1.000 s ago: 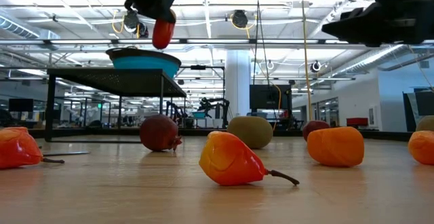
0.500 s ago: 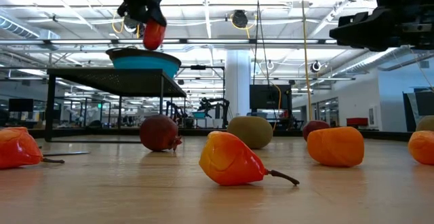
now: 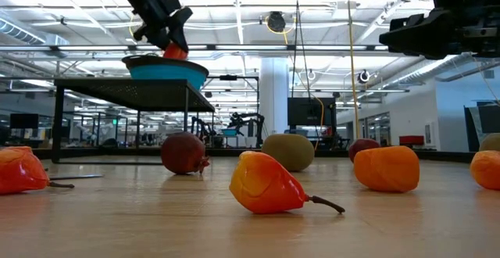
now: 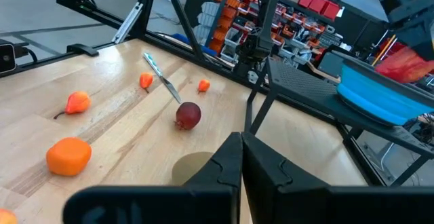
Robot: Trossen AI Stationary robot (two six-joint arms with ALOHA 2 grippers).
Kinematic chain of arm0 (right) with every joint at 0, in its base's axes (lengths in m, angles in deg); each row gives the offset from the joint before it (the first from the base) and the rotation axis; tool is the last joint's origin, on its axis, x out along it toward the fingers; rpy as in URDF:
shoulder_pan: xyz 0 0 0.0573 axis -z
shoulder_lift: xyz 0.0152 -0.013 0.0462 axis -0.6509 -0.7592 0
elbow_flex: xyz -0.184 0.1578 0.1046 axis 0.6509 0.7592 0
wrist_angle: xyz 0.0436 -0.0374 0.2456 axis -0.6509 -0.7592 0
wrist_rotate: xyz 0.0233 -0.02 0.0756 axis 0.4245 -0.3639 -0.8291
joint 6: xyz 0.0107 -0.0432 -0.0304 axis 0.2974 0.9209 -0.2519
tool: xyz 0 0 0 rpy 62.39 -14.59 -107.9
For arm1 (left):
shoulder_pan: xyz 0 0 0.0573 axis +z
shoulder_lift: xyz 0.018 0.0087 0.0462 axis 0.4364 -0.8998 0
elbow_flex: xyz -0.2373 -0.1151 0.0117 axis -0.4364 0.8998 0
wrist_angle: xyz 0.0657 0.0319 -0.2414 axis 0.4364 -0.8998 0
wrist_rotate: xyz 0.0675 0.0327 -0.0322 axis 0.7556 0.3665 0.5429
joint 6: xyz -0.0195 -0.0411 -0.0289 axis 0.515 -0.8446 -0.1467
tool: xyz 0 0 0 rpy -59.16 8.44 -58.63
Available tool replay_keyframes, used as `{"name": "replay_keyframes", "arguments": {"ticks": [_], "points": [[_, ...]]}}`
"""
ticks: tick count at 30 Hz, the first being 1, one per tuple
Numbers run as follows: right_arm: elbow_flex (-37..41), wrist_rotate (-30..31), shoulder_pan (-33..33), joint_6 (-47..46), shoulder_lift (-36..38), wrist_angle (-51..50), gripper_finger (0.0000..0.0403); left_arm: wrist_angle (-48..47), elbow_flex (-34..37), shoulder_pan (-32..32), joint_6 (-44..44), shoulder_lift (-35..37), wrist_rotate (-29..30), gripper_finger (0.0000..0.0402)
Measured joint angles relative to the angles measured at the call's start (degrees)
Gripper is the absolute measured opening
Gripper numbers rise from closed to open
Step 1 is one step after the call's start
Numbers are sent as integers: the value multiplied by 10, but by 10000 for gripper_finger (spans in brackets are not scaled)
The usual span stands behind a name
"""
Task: Pick & Place Fruit
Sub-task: Put the orange mango into the blue strainer bowl on the shelf
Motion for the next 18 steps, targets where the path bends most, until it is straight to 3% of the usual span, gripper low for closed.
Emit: {"name": "replay_keyframes", "arguments": {"ticks": [9,18], "points": [[0,0,0,0,0,0,0,4,-4,66,-50,-7,-81,200],[0,0,0,0,0,0,0,-106,-103,103,-79,-35,-138,200]]}}
